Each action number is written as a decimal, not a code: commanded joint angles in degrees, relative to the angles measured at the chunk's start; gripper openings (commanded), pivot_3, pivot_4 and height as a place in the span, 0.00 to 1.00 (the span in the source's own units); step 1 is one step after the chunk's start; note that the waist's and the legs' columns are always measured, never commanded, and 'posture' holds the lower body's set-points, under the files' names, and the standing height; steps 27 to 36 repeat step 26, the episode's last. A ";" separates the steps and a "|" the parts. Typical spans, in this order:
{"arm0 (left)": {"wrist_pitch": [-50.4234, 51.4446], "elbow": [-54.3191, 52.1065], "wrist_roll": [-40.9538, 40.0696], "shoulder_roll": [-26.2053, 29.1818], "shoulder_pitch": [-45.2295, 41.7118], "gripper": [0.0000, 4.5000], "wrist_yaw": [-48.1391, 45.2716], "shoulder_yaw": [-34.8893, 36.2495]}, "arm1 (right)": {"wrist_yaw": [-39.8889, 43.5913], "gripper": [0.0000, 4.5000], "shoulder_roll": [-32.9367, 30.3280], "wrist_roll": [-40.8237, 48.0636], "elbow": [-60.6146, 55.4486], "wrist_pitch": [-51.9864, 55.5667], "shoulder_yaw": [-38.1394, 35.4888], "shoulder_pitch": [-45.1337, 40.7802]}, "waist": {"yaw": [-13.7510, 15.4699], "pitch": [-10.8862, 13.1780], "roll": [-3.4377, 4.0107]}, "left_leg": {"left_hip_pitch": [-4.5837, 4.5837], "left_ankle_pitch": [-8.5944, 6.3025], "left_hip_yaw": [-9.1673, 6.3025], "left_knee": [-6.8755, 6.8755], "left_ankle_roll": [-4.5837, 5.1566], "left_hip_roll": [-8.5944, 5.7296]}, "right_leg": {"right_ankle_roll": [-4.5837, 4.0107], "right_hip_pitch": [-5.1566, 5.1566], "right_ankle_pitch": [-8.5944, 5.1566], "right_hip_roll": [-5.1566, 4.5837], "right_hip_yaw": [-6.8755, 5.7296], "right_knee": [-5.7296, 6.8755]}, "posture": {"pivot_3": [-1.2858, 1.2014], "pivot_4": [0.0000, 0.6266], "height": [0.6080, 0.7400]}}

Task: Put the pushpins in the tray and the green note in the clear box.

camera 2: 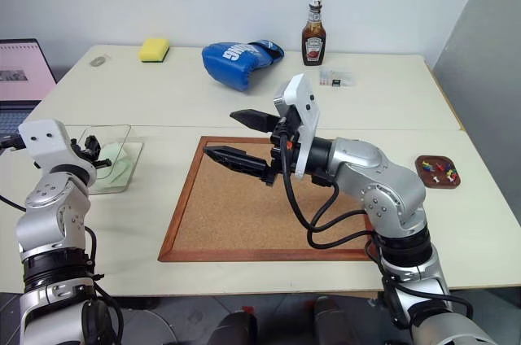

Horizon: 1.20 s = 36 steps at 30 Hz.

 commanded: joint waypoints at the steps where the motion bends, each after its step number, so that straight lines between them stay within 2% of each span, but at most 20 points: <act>1: -3.56 -2.94 1.42 1.45 -1.74 0.63 -3.36 -3.58 | -1.68 0.95 -1.07 -0.32 -2.32 -0.67 -1.58 0.99 | 0.07 0.00 0.00 | -0.02 0.00 -0.03 0.00 0.00 0.00 | 0.00 0.00 0.00 -0.01 -0.04 -0.01 | 0.52 0.24 1.00; 2: -4.06 -4.54 1.14 1.06 -1.75 0.66 -5.07 -4.98 | -2.44 0.95 -1.67 -0.89 -2.52 -0.62 -1.75 1.52 | 0.19 0.00 0.00 | -0.04 0.00 -0.06 0.00 0.00 0.00 | 0.00 0.00 0.00 -0.01 -0.07 -0.01 | 0.52 0.24 1.00; 5: -4.37 -11.46 0.62 -0.65 -0.68 0.82 -9.67 -10.37 | -5.53 0.95 -4.21 -4.42 -3.58 -1.41 -2.07 5.03 | 0.90 0.00 0.00 | -0.13 0.01 -0.14 0.01 -0.02 -0.01 | -0.07 -0.01 0.03 -0.03 -0.18 -0.03 | 0.52 0.24 1.00; 9: -1.11 -20.35 -0.49 -5.72 2.25 0.99 -9.91 -15.36 | -12.66 0.95 -6.45 -11.33 -5.97 -2.51 -2.56 12.81 | 1.32 -0.01 0.00 | -0.19 0.02 -0.20 0.01 -0.03 -0.06 | -0.12 -0.01 0.04 -0.12 -0.26 -0.04 | 0.52 0.24 1.00; 14: 1.67 -29.82 -1.46 -12.18 8.88 1.00 -9.02 -19.24 | -19.72 0.98 -8.02 -18.90 -11.77 -5.42 -4.01 24.69 | 1.05 -0.01 0.01 | -0.19 0.01 -0.20 -0.01 -0.03 -0.03 | -0.18 -0.04 -0.01 -0.11 -0.26 0.02 | 0.52 0.24 1.00; 24: 3.48 -40.87 4.78 -18.40 21.38 1.00 -3.07 -26.47 | -32.77 0.98 -6.07 -34.19 -21.11 -12.53 -6.84 44.18 | 0.95 -0.02 0.01 | 0.28 0.03 -0.19 0.04 -0.04 -0.02 | -0.22 0.31 -0.27 -0.04 -0.25 0.03 | 0.52 0.24 1.00; 26: 4.25 -42.23 5.20 -19.89 22.82 1.00 -1.81 -26.84 | -34.07 0.98 -4.81 -35.29 -21.88 -13.06 -7.78 46.35 | 0.97 -0.02 0.01 | 0.31 0.05 -0.17 0.05 -0.06 -0.02 | -0.26 0.33 -0.29 -0.05 -0.22 0.03 | 0.52 0.24 1.00; 36: 4.25 -42.23 5.20 -19.89 22.82 1.00 -1.81 -26.84 | -34.07 0.98 -4.81 -35.29 -21.88 -13.06 -7.78 46.35 | 0.97 -0.02 0.01 | 0.31 0.05 -0.17 0.05 -0.06 -0.02 | -0.26 0.33 -0.29 -0.05 -0.22 0.03 | 0.52 0.24 1.00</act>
